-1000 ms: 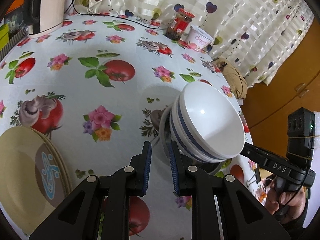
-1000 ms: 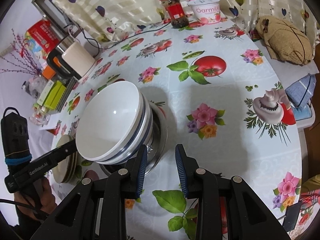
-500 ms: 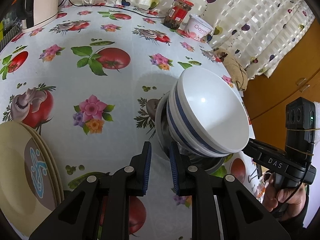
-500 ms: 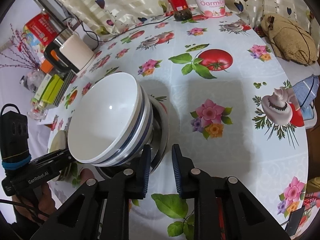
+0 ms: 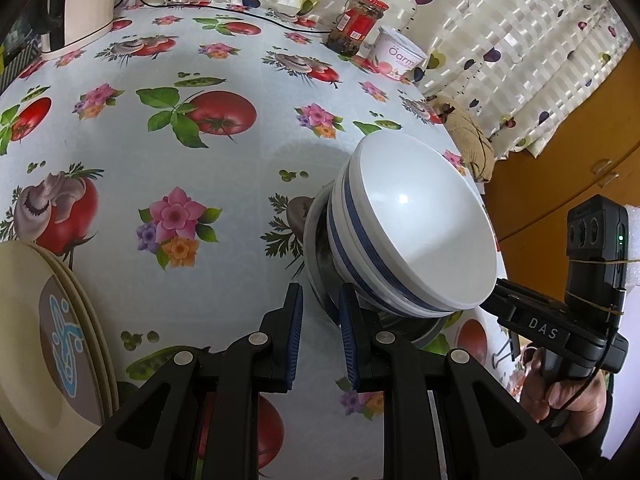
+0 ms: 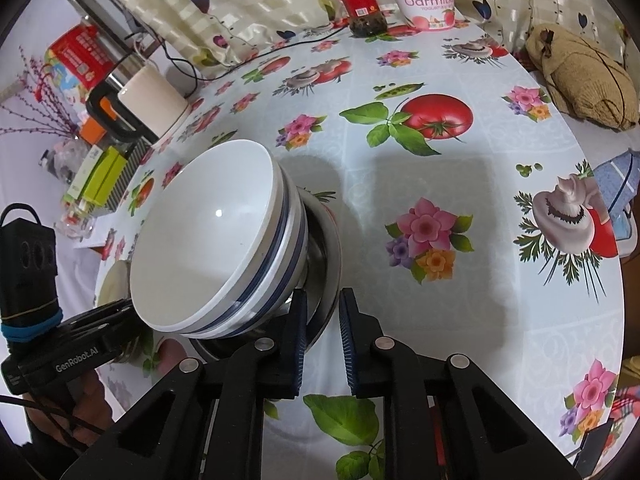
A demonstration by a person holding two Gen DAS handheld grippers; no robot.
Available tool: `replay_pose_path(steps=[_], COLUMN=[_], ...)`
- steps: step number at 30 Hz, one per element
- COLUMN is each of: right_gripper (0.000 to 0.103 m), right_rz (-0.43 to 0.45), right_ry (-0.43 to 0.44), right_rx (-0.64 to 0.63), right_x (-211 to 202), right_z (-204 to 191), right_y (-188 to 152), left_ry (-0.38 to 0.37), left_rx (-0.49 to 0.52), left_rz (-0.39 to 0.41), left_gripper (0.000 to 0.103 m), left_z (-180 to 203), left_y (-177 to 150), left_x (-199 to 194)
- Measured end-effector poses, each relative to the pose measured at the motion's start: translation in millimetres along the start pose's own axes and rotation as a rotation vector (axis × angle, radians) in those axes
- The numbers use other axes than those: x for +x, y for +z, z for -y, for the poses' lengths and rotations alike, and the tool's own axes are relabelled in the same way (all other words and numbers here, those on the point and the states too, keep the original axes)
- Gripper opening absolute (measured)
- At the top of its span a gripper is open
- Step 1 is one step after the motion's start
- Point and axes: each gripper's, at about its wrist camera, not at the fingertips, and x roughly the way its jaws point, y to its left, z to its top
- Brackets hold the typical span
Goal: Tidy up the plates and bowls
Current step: 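Lift and carry the bowl stack toward the beige plates with the right gripper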
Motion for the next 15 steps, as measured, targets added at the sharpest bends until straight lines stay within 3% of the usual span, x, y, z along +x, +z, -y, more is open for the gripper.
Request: replay_pose_path(steps=[7,15], right_gripper=[0.016,0.016], right_rz=[0.0,0.001], right_ry=[0.001,0.001], right_rx=[0.0,0.001], right_x=[0.5,0.0], right_z=[-0.7,-0.3], right_y=[0.3,0.5], left_ry=[-0.1,-0.103], left_rx=[-0.163,-0.214], left_rz=[-0.05,-0.031], left_gripper=[0.019,0.011], left_z=[-22.2,-22.5], left_y=[2.5,1.9], left_x=[6.0,7.7])
